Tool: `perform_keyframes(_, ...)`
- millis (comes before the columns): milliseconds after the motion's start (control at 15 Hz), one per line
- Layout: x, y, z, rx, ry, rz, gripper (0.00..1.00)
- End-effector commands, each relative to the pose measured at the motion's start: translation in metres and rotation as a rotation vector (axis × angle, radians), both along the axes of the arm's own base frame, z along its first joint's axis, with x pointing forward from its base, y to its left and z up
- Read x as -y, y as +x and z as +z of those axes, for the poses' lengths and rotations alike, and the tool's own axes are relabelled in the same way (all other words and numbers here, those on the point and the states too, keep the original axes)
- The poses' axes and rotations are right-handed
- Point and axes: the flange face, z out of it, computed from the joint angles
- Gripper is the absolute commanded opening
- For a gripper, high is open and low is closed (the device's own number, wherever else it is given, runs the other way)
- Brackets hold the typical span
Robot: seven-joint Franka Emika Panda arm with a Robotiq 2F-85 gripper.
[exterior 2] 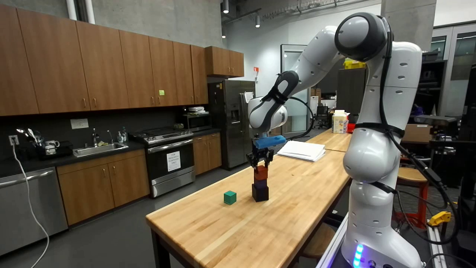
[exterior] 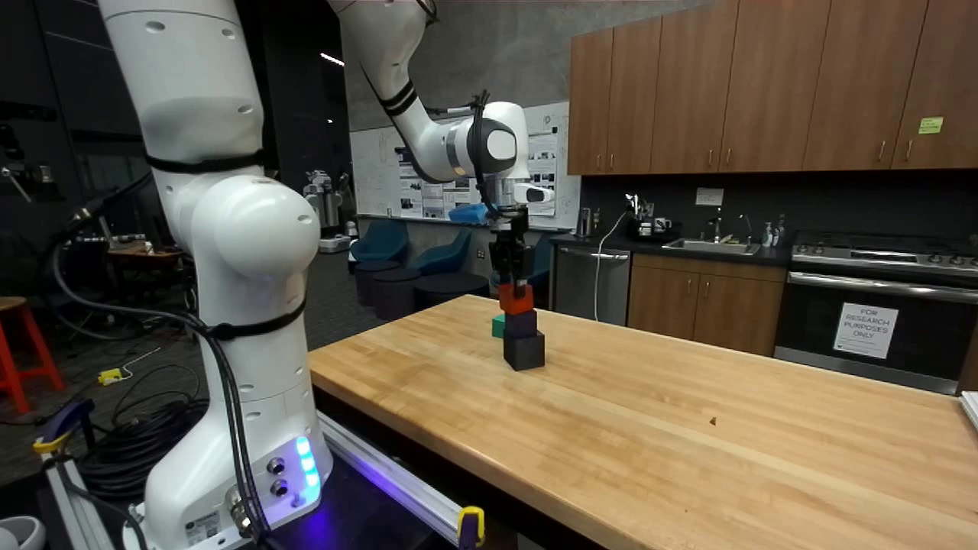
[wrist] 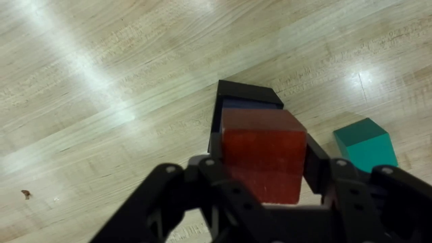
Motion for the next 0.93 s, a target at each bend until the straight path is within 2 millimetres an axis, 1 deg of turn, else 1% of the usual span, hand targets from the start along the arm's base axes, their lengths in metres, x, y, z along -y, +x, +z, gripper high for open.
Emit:
perform_keyframes(0,0.002,0.002,0.002,-0.001,0.004,-0.029,0.30)
perform_keyframes(533,0.005,0.004,0.003,-0.005,0.058,-0.070,0.30)
perform_keyframes(867,0.014,0.006,0.008,0.009,0.035,-0.089,0.30)
